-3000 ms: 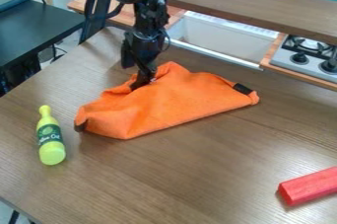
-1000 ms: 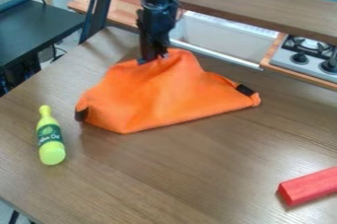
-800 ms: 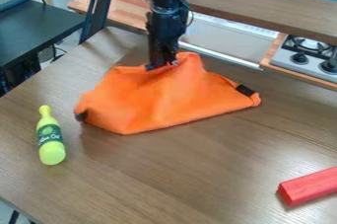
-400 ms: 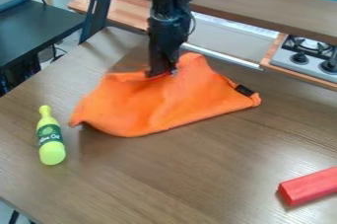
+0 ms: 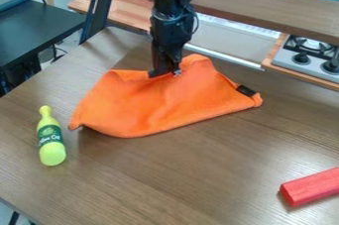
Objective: Unfold the cloth from top left to bottom right
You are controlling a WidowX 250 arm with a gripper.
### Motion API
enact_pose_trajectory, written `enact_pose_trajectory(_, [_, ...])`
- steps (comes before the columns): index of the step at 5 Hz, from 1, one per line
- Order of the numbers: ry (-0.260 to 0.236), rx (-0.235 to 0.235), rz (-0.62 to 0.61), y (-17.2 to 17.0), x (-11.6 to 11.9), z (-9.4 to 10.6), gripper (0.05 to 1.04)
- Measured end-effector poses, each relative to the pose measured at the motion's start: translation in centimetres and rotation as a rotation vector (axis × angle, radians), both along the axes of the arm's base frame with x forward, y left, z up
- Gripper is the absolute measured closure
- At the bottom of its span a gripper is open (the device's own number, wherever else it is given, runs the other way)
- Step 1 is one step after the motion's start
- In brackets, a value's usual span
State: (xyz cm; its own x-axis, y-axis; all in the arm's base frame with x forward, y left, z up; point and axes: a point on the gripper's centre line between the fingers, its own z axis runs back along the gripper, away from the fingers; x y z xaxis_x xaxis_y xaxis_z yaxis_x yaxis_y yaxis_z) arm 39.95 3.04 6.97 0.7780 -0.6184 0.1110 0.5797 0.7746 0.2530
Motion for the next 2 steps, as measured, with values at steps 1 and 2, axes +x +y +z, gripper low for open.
enact_pose_trajectory(1, [0.001, -0.017, -0.010, -0.25, -0.48, 0.30, 1.035])
enact_pose_trajectory(2, [0.010, -0.008, -0.045, -1.08, -1.16, 0.25, 1.035])
